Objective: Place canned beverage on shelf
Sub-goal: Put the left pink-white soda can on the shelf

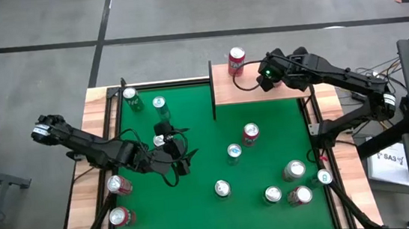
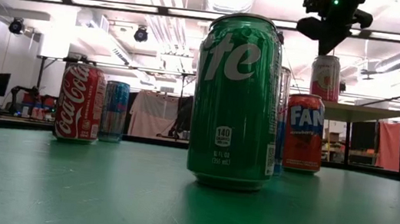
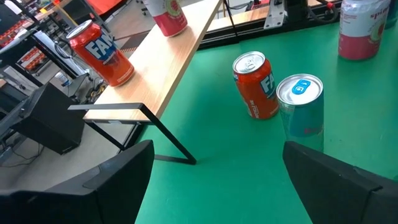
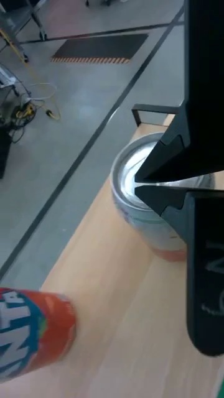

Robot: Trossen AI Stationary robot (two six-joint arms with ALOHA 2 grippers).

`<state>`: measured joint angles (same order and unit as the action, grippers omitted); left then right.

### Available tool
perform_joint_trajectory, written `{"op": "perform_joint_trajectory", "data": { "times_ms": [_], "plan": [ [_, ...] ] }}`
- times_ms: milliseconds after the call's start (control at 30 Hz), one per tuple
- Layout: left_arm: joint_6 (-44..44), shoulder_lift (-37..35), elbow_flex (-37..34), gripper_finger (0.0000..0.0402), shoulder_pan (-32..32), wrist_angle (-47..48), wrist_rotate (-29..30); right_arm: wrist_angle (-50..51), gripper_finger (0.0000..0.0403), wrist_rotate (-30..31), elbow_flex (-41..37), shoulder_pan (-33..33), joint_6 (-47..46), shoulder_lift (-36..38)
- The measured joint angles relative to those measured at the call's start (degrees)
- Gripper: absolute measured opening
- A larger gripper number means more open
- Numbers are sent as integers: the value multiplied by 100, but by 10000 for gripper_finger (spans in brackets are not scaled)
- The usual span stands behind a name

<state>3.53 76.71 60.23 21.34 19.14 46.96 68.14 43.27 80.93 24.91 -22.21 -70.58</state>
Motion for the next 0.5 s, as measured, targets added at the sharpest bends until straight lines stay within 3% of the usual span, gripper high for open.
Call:
{"op": "perform_joint_trajectory", "data": {
  "times_ms": [167,500],
  "plan": [
    [17,0,-4,341,0,35,0,-31,12,-158,98,0,34,54],
    [24,0,-4,341,0,33,-2,463,12,-2013,609,0,-385,115]
  ]
}}
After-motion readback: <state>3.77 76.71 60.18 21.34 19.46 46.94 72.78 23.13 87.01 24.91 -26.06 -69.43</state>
